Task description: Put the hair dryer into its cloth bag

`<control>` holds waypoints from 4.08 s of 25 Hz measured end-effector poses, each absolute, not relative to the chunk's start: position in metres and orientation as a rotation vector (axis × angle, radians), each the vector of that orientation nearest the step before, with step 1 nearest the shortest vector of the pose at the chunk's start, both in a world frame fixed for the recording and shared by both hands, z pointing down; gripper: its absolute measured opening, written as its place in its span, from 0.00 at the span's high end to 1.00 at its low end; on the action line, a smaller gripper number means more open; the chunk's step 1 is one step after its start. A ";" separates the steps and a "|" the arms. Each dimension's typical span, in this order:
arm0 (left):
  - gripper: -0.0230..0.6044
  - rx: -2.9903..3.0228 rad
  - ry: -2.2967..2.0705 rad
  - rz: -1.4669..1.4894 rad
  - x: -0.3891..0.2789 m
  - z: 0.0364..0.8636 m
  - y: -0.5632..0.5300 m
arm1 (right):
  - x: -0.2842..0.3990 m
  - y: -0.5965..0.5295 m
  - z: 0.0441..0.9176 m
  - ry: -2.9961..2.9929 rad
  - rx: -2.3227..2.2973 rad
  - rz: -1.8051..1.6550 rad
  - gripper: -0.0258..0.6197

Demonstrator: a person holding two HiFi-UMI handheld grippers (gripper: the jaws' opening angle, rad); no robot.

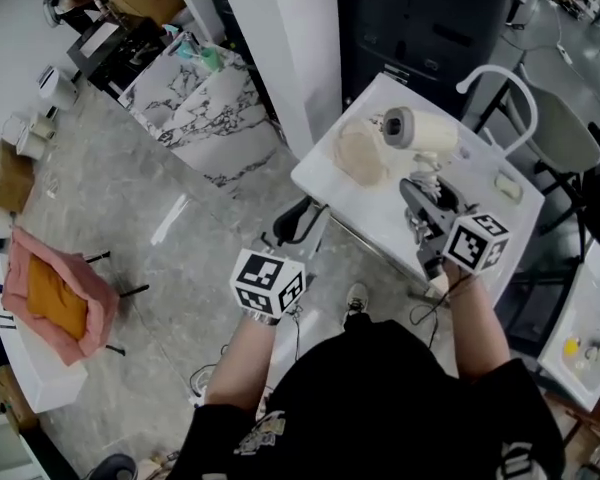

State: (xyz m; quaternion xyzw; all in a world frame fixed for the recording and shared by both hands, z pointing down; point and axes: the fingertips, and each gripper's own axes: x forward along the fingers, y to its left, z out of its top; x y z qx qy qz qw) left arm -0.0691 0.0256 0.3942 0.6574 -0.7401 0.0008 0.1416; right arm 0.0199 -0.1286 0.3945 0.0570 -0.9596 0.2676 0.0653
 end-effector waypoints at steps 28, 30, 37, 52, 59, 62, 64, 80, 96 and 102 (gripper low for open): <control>0.77 2.060 -1.951 0.208 -0.121 0.414 -0.132 | 0.004 -0.257 0.404 -2.901 0.378 0.919 0.59; 0.77 2.091 -1.917 0.259 -0.133 0.423 -0.142 | -0.004 -0.263 0.409 -2.890 0.429 0.934 0.59; 0.77 2.187 -1.756 0.405 -0.175 0.460 -0.173 | -0.039 -0.278 0.412 -2.866 0.586 0.954 0.59; 0.77 2.339 -1.383 0.661 -0.210 0.545 -0.219 | -0.070 -0.267 0.446 -2.718 0.902 1.007 0.59; 0.77 2.387 -1.236 0.766 -0.206 0.571 -0.232 | -0.070 -0.254 0.452 -2.668 1.013 1.031 0.59; 0.77 2.396 -1.192 0.791 -0.207 0.579 -0.234 | -0.071 -0.246 0.457 -2.642 1.049 1.044 0.59; 0.77 2.406 -1.163 0.808 -0.207 0.584 -0.236 | -0.070 -0.241 0.462 -2.622 1.073 1.054 0.59; 0.82 2.436 -1.049 0.846 -0.204 0.604 -0.247 | -0.082 -0.185 0.519 -2.452 1.062 1.204 0.59; 0.89 2.405 -1.041 0.803 -0.200 0.606 -0.247 | -0.102 -0.106 0.595 -2.257 0.767 1.277 0.59; 0.89 2.403 -1.038 0.797 -0.198 0.606 -0.247 | -0.109 -0.095 0.617 -2.175 0.677 1.349 0.59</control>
